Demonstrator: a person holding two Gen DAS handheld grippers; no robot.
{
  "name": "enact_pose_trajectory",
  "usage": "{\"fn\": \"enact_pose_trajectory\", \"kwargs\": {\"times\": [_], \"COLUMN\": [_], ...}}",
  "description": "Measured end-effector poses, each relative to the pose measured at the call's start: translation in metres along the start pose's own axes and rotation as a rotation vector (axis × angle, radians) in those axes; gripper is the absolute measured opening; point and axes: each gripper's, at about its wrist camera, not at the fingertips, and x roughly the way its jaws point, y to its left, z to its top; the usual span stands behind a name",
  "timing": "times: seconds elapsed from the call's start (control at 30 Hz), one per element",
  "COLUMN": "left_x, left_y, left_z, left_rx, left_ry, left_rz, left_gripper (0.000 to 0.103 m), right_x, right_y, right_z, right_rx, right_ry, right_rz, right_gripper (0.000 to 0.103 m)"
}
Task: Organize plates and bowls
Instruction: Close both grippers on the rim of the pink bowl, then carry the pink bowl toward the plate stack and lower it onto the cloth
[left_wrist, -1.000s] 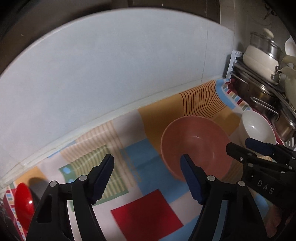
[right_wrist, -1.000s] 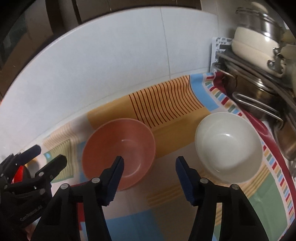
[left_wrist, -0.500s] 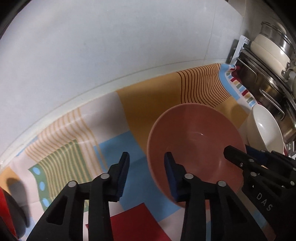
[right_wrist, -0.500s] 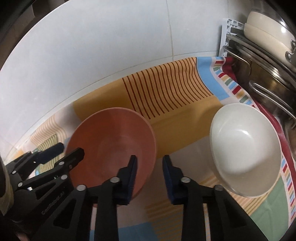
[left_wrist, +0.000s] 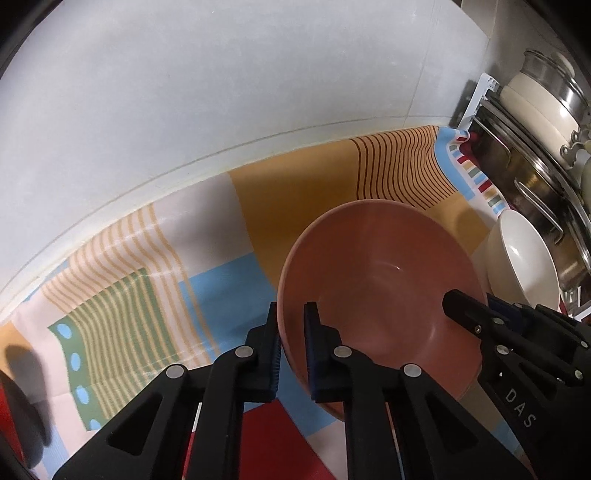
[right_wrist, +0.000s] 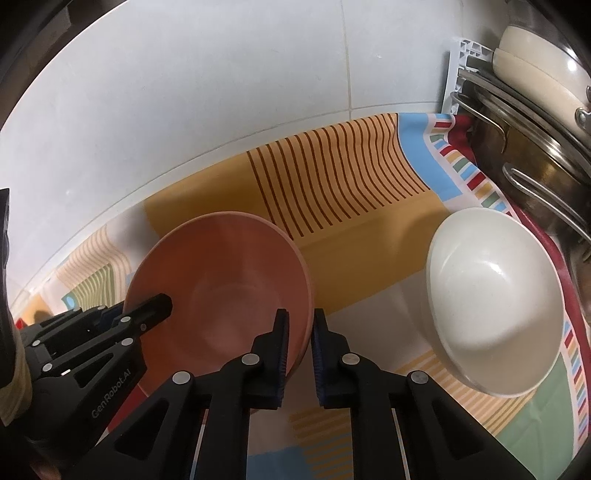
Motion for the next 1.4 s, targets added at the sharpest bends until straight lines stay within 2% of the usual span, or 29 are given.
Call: {"fn": "enact_pose_trajectory", "kwargs": {"times": [0.37,0.83,1.17,1.4], "left_x": [-0.062,-0.143,-0.168,-0.170], "left_y": [0.009,0.018,0.016,0.010], "left_z": [-0.030,-0.109,-0.174,-0.213], "left_rx": [-0.035,-0.117,-0.162,-0.169], "left_ry": [-0.048,-0.075,-0.040,0.020], "left_rz": [0.030,0.061,0.043,0.027], "left_gripper": [0.013,0.013,0.014,0.014], "right_x": [-0.044,-0.114,-0.142,-0.151], "right_y": [0.022,0.057,0.064,0.062], "right_z": [-0.018,-0.074,-0.128,-0.164], "right_rx": [-0.040,-0.125,-0.168,-0.181], "right_ry": [-0.020,-0.037,-0.012,0.031], "right_rz": [0.041,0.093,0.110,0.115], "right_gripper": [0.013,0.013,0.013,0.013]}}
